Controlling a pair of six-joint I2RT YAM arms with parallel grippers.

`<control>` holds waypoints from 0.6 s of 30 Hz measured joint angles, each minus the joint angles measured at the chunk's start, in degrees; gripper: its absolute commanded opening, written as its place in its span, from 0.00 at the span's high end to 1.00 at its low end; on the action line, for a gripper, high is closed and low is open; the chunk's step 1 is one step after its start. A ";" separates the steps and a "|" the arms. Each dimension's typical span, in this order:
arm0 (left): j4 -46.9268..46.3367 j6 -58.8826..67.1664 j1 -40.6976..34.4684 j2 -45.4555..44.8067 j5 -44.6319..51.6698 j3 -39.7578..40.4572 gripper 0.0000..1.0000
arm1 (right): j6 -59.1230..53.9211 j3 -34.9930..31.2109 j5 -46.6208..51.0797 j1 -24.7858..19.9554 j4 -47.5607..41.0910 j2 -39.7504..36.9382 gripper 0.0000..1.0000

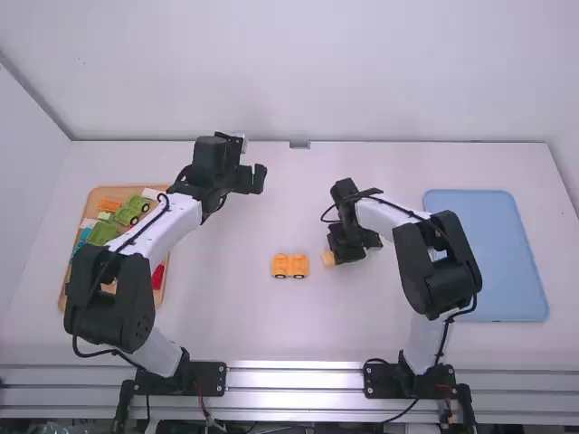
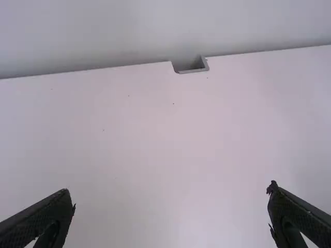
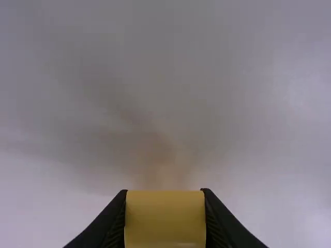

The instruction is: Assemble lego blocks to make yellow taxi

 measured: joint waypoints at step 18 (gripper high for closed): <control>-0.11 0.00 0.00 0.00 0.00 -0.02 0.01 | 1.22 0.00 0.00 0.00 -0.50 0.00 0.06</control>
